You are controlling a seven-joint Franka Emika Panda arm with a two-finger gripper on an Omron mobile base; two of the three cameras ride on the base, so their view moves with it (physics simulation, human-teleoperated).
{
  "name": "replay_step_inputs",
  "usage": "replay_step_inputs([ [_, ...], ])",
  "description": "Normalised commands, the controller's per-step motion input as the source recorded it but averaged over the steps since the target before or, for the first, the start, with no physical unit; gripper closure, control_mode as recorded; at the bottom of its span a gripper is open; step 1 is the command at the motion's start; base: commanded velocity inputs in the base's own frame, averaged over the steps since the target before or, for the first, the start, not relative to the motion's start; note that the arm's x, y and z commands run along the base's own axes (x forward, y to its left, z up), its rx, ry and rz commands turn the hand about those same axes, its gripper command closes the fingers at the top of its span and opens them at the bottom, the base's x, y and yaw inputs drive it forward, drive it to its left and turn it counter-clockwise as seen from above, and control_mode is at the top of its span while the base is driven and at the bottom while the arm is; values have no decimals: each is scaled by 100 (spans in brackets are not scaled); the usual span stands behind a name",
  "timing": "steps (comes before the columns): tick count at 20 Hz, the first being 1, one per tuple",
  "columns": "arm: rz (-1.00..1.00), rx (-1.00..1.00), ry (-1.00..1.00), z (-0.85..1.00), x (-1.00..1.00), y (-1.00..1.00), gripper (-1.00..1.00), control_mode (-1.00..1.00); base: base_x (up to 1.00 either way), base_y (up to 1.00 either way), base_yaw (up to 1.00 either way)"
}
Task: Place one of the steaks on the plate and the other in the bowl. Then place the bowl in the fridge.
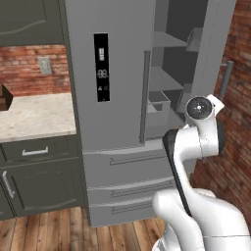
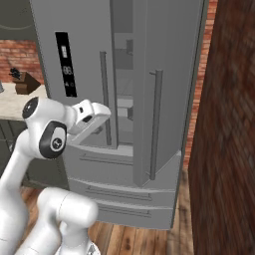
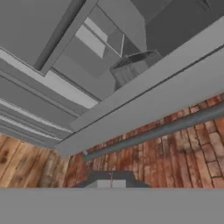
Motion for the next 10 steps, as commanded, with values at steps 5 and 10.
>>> replay_step_inputs([
  [5,3,-31,24,0,9,0,100,-100,0,0,0],
  [10,0,-22,0,0,19,1,100,-100,0,0,0],
])
